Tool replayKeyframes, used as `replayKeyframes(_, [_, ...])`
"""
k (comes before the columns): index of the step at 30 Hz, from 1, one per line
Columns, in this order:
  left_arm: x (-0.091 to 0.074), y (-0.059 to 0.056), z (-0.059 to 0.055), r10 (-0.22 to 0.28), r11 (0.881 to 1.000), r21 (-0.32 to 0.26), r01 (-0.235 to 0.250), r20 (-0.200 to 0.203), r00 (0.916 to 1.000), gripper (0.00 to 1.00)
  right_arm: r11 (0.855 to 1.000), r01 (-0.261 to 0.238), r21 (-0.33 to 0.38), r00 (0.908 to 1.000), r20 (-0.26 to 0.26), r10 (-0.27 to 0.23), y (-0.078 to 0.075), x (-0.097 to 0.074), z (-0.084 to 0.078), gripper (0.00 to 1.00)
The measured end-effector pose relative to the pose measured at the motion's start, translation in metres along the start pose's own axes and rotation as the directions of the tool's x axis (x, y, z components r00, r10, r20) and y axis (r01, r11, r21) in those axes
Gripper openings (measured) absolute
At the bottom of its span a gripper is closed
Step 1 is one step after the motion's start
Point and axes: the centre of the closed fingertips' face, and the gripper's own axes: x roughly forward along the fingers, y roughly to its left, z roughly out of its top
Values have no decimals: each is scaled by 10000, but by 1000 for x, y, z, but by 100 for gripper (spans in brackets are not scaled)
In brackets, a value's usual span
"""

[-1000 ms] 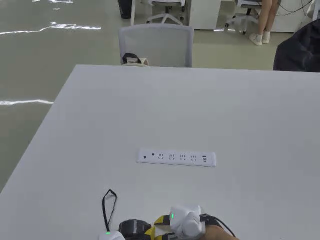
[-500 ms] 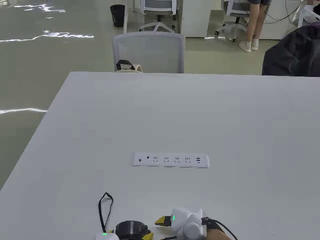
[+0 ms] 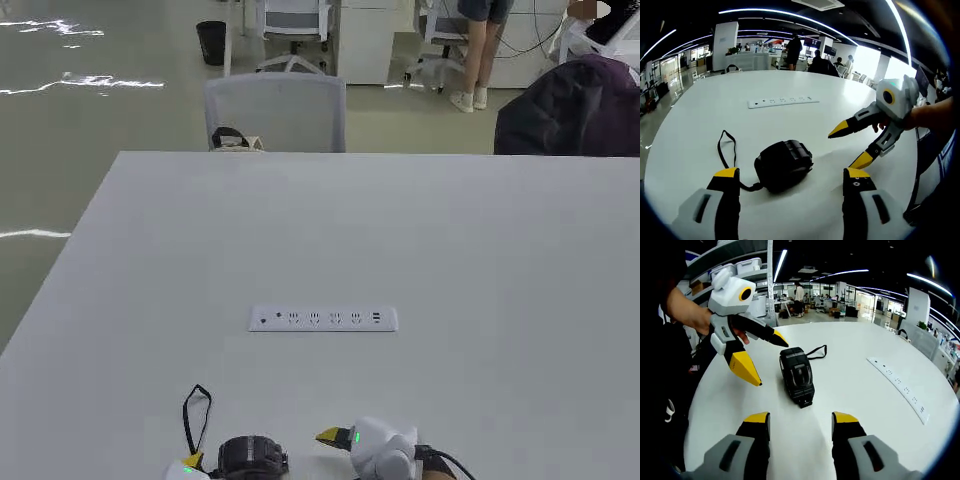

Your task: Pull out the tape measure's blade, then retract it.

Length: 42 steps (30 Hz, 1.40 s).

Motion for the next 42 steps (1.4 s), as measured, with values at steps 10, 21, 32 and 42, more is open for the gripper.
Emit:
replayKeyframes(10, [-19,1,3,-529,9954,802,533,-81,9986,90,9911,1089,763,9938,138,-1103,4,-32,-4,61])
replayKeyframes(21, [-46,-9,7,-1064,9775,1812,1081,-190,9941,95,9561,2257,1870,9712,333,-2358,8,-75,-10,73])
replayKeyframes(32, [-65,-10,-6,-1514,9579,2396,1581,-461,9874,99,9361,2740,2205,9550,528,-2920,22,-114,-19,81])
replayKeyframes(42, [-87,-2,-6,-1330,9667,2165,1366,-312,9906,99,9171,2977,2651,9460,472,-3207,34,-137,-31,88])
